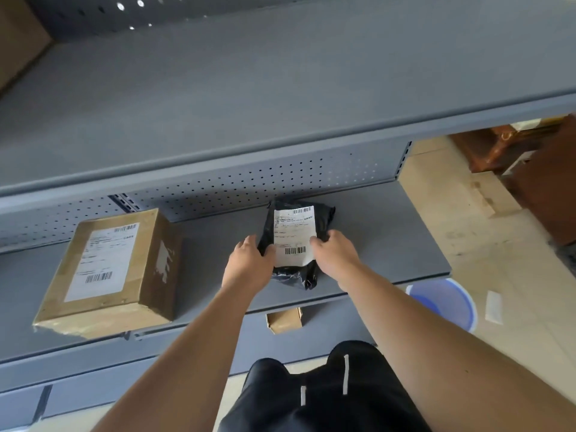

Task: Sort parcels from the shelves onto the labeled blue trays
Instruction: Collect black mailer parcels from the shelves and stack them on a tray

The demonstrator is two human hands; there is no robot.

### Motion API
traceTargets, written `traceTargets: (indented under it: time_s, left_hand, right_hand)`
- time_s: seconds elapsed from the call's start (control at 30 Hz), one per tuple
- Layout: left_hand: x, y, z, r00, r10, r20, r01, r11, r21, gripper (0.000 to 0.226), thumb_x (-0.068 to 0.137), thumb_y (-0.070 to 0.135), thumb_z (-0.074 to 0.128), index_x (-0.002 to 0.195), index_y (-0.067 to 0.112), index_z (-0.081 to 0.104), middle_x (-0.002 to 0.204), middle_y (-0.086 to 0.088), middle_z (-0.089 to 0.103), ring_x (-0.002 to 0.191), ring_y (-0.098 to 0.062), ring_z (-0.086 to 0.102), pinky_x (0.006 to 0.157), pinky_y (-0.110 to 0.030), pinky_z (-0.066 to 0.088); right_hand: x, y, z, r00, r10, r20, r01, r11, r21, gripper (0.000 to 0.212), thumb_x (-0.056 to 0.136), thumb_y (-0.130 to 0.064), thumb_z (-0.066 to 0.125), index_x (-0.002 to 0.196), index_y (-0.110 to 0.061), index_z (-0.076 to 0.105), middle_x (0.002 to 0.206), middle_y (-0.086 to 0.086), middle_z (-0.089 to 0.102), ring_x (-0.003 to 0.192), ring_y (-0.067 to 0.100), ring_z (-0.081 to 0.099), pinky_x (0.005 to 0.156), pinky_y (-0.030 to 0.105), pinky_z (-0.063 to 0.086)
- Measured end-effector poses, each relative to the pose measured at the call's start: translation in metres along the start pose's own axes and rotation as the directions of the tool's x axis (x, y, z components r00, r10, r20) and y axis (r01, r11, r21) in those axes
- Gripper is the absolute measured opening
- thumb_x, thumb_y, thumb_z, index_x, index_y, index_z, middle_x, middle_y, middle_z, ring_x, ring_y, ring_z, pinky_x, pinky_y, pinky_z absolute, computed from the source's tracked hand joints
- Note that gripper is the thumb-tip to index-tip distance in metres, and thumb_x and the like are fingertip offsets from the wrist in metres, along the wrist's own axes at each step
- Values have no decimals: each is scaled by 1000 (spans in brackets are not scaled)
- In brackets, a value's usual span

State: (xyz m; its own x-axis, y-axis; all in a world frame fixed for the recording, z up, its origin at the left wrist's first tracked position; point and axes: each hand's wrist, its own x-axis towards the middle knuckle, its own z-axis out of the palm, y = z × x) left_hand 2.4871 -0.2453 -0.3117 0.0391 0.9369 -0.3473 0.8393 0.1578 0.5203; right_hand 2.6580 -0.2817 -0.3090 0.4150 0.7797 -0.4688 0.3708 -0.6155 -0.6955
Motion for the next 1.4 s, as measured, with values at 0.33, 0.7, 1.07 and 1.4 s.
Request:
traceTargets:
  time_s: [0.33, 0.7, 1.07, 1.4]
  left_hand:
    - [26, 7, 17, 997, -7, 76, 13, 997, -82, 23, 96, 41, 56, 103, 21, 66, 89, 0, 72, 71, -23, 72, 45, -29, 53]
    - [3, 0, -3, 991, -100, 86, 121, 948, -294, 13, 95, 36, 64, 101, 25, 64, 98, 2, 73, 88, -21, 72, 83, -42, 62]
    - [-72, 16, -51, 971, -194, 141, 239, 824, -514, 25, 95, 34, 69, 115, 21, 63, 102, 2, 72, 88, -17, 73, 68, -29, 61]
    - [-134, 29, -72, 946, -304, 115, 300, 683, -666, 30, 95, 35, 70, 118, 21, 58, 108, -1, 71, 91, -20, 74, 74, -36, 65]
  right_hand:
    - [29, 7, 17, 995, 92, 39, -98, 977, 192, 26, 91, -28, 59, 109, -10, 61, 108, 6, 67, 95, 26, 64, 84, 39, 56]
    - [4, -3, -1, 979, 140, 150, -185, 919, 349, 11, 90, -15, 67, 99, -10, 71, 103, 6, 75, 95, 24, 71, 82, 33, 55]
    - [-63, -38, -44, 958, 157, 238, -246, 879, 408, 9, 92, -10, 65, 98, -8, 71, 91, 14, 77, 83, 31, 75, 71, 39, 62]
    - [-100, -48, -62, 966, 46, 254, -130, 936, 327, 7, 88, -17, 68, 94, -14, 71, 92, 10, 77, 86, 30, 75, 84, 49, 61]
